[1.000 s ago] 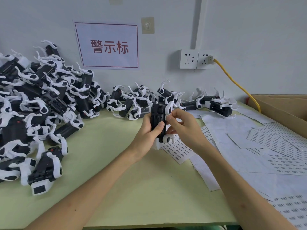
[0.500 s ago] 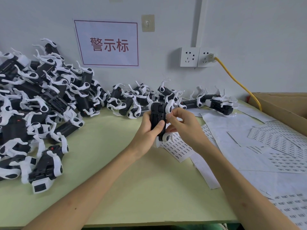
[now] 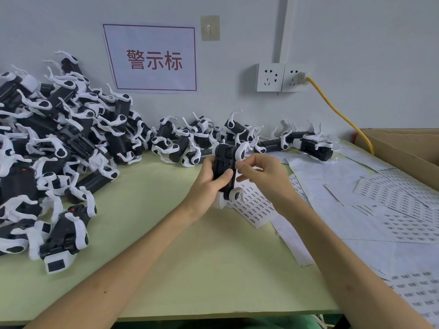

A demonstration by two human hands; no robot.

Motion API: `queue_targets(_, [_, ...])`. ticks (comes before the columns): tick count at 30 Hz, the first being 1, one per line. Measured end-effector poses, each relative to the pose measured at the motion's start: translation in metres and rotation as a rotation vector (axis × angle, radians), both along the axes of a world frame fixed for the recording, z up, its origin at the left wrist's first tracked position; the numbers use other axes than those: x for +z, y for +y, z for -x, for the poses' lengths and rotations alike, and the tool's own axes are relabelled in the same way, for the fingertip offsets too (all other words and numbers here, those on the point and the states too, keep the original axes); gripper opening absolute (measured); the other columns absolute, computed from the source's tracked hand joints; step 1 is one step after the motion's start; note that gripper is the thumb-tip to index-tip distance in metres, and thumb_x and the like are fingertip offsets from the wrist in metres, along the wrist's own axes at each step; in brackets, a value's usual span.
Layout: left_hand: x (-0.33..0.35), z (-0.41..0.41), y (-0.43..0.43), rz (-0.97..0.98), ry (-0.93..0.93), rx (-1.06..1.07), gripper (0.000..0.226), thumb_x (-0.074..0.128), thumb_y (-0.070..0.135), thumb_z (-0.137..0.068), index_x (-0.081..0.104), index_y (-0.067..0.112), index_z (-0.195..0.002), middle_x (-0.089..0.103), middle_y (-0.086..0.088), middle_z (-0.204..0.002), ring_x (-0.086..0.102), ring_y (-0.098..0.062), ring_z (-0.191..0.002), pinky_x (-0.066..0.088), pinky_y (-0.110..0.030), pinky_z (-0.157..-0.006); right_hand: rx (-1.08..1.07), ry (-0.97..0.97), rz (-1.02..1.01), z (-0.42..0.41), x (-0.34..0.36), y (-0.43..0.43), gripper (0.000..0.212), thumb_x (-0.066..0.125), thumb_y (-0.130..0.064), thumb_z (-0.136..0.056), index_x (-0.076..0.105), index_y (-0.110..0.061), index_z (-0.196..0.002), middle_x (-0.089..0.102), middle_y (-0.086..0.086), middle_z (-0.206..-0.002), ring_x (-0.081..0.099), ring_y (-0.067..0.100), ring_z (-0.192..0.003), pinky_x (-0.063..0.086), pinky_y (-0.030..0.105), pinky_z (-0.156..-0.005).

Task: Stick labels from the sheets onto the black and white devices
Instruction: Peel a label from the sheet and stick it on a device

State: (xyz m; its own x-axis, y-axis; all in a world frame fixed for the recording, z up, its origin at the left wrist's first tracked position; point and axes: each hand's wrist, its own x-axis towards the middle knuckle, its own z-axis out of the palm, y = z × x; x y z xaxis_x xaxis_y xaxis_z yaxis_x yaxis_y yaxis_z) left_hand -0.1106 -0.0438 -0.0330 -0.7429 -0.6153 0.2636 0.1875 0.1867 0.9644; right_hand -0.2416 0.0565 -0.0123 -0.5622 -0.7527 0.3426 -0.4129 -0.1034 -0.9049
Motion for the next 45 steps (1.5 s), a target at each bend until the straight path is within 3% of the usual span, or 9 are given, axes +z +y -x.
queue_targets(5, [0.009,-0.005,0.002,-0.336,0.042,-0.156,0.026,0.055,0.024,-0.097,0.064,0.017,-0.120,0.075,-0.001,-0.099,0.070,-0.016,-0.090,0.054,-0.035,-0.082,0.061,-0.157,-0.098,0.001,0.004,0.003,0.038,0.076,-0.044,-0.087,0.060,-0.014,-0.071,0.071,-0.001,-0.076,0.065,0.010,-0.073,0.046,0.031,-0.081])
queue_targets(8, [0.015,-0.007,0.000,-0.500,0.028,-0.289,0.042,0.057,0.034,-0.086,0.066,0.012,-0.121,0.069,-0.007,-0.108,0.065,-0.022,-0.096,0.045,-0.043,-0.089,0.176,-0.177,-0.075,-0.002,0.007,0.006,0.029,0.070,-0.037,-0.095,0.066,-0.011,-0.083,0.071,-0.005,-0.077,0.067,0.009,-0.072,0.049,0.031,-0.082])
queue_targets(14, [0.018,-0.008,-0.003,-0.551,0.053,-0.323,0.030,0.067,0.043,-0.090,0.076,0.015,-0.098,0.065,-0.008,-0.092,0.066,-0.017,-0.065,0.056,-0.028,-0.059,0.179,-0.111,-0.039,-0.005,0.009,0.007,0.013,0.069,-0.015,-0.096,0.070,-0.017,-0.083,0.070,-0.001,-0.078,0.062,0.013,-0.068,0.048,0.027,-0.071])
queue_targets(18, [0.018,-0.005,-0.002,-0.497,0.017,-0.177,0.036,0.073,0.056,-0.080,0.078,0.021,-0.088,0.069,-0.002,-0.084,0.067,-0.013,-0.068,0.055,-0.025,-0.056,0.166,-0.072,-0.048,-0.007,0.007,0.005,0.017,0.068,-0.013,-0.095,0.069,-0.021,-0.081,0.072,-0.001,-0.083,0.062,0.011,-0.069,0.048,0.023,-0.067])
queue_targets(24, [0.015,-0.003,-0.006,-0.547,0.011,-0.108,0.035,0.065,0.048,-0.093,0.070,0.015,-0.103,0.074,-0.006,-0.090,0.072,-0.018,-0.074,0.061,-0.031,-0.064,0.167,-0.061,-0.045,-0.009,0.008,0.004,0.015,0.068,-0.010,-0.094,0.070,-0.018,-0.082,0.069,0.000,-0.080,0.062,0.010,-0.065,0.050,0.022,-0.062])
queue_targets(29, [0.013,-0.004,-0.010,-0.613,0.055,-0.113,0.045,0.057,0.052,-0.095,0.078,0.014,-0.079,0.073,-0.007,-0.082,0.073,-0.020,-0.071,0.058,-0.028,-0.057,0.152,-0.079,-0.046,-0.008,0.008,0.005,0.021,0.064,-0.007,-0.095,0.069,-0.020,-0.080,0.070,0.000,-0.079,0.060,0.011,-0.066,0.047,0.020,-0.061])
queue_targets(34, [0.006,-0.002,-0.014,-0.618,0.030,-0.151,0.054,0.051,0.056,-0.098,0.081,0.014,-0.085,0.075,-0.010,-0.091,0.074,-0.021,-0.071,0.060,-0.034,-0.055,0.149,-0.089,-0.041,-0.010,0.008,0.005,0.018,0.062,-0.007,-0.096,0.069,-0.016,-0.083,0.071,0.000,-0.077,0.060,0.012,-0.066,0.046,0.020,-0.061])
queue_targets(38, [0.006,0.000,-0.014,-0.590,0.013,-0.198,0.056,0.039,0.055,-0.103,0.084,0.024,-0.089,0.078,-0.009,-0.104,0.076,-0.025,-0.089,0.063,-0.051,-0.078,0.098,-0.118,0.009,-0.008,0.009,0.005,0.017,0.062,-0.007,-0.096,0.069,-0.014,-0.083,0.068,-0.003,-0.071,0.061,0.013,-0.066,0.047,0.026,-0.064])
queue_targets(45, [0.010,0.002,-0.008,-0.633,-0.022,-0.127,0.028,0.054,0.034,-0.101,0.073,0.015,-0.092,0.073,-0.015,-0.108,0.070,-0.027,-0.092,0.057,-0.048,-0.093,0.062,-0.133,0.021,-0.006,0.009,0.005,0.017,0.061,-0.006,-0.096,0.070,-0.014,-0.083,0.069,-0.002,-0.070,0.060,0.011,-0.061,0.047,0.026,-0.063])
